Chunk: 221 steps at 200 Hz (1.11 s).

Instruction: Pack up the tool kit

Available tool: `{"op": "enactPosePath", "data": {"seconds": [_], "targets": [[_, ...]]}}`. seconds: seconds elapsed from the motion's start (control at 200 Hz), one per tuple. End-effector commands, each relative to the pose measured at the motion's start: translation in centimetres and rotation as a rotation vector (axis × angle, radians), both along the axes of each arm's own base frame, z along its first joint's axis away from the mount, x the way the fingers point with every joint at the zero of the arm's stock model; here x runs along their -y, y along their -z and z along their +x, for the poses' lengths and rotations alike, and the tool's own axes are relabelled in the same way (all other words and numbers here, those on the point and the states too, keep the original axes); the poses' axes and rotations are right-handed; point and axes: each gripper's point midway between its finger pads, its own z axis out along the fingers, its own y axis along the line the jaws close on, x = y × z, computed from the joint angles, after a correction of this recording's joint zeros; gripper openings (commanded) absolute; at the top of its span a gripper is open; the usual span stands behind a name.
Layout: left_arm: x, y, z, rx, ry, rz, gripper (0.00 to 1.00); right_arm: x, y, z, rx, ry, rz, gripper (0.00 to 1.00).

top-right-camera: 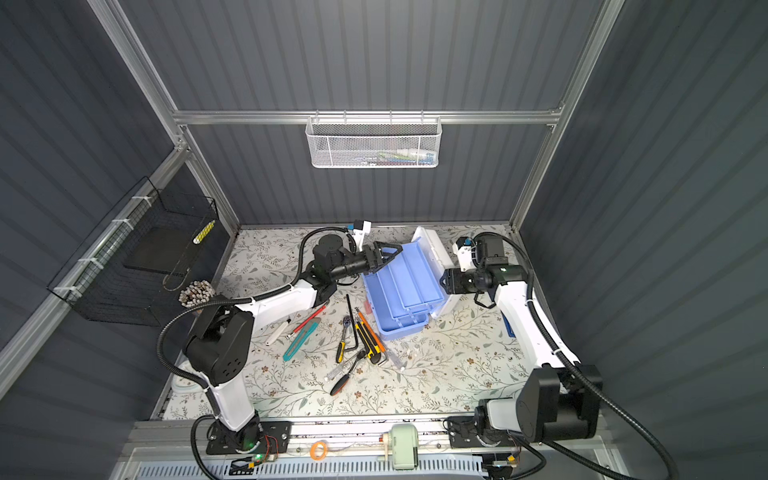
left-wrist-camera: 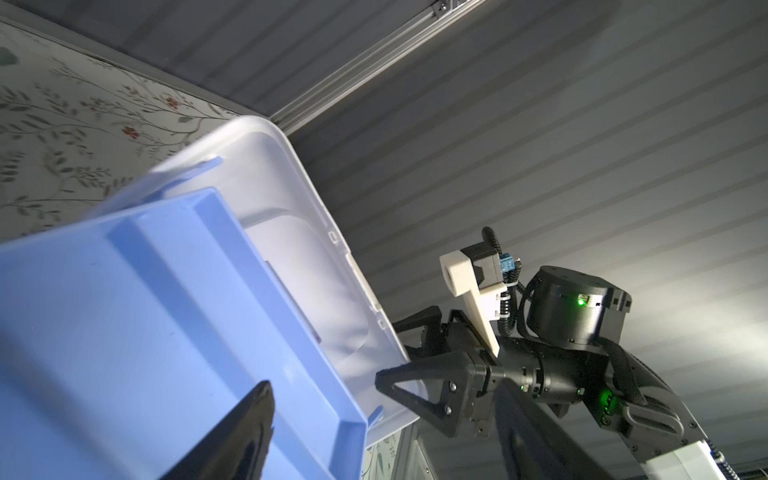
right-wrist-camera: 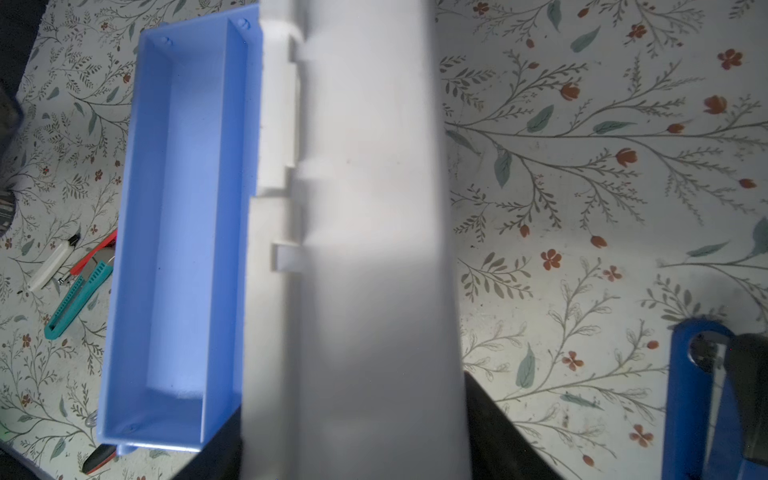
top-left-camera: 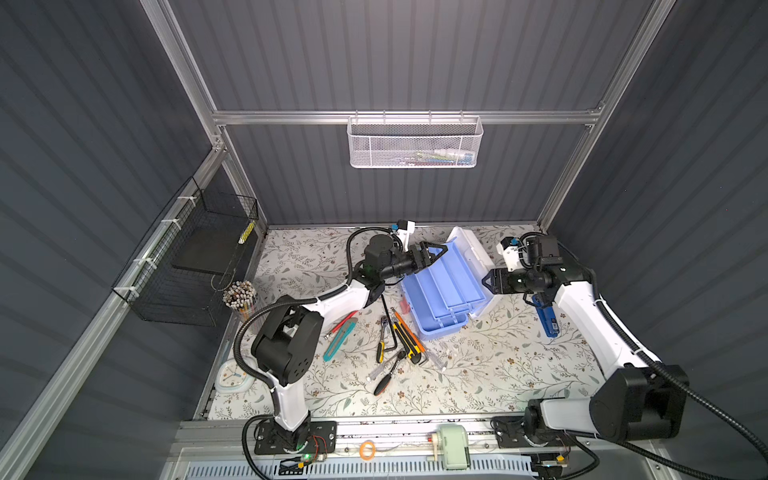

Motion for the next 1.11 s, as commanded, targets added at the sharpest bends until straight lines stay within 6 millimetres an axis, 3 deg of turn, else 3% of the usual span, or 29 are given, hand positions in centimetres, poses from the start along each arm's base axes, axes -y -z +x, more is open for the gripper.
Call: {"op": "enactPosePath", "data": {"seconds": [0.0,0.155,0.355,0.75,1.1], "targets": [[-1.9,4.0,-0.7,-0.036,-0.023,0.181,0.84,0.5,1.2,-0.7,-0.032,-0.001,0.029,0.64],[-3.6,7.2,-1.5,-0.082,-0.05,0.322,0.83,0.6,1.6,-0.4,-0.032,0.009,0.064,0.64],[-5.1,10.8,-2.0,-0.153,-0.068,0.467,0.74,1.0,1.9,-0.4,-0.031,0.016,0.049,0.65],[-8.3,12.6,-2.8,-0.151,-0.133,0.635,0.74,3.6,3.5,0.0,-0.055,0.098,0.05,0.66],[-7.5,16.2,-2.6,-0.242,-0.098,0.678,0.58,4.8,4.4,0.2,-0.065,0.148,0.039,0.71]]}}
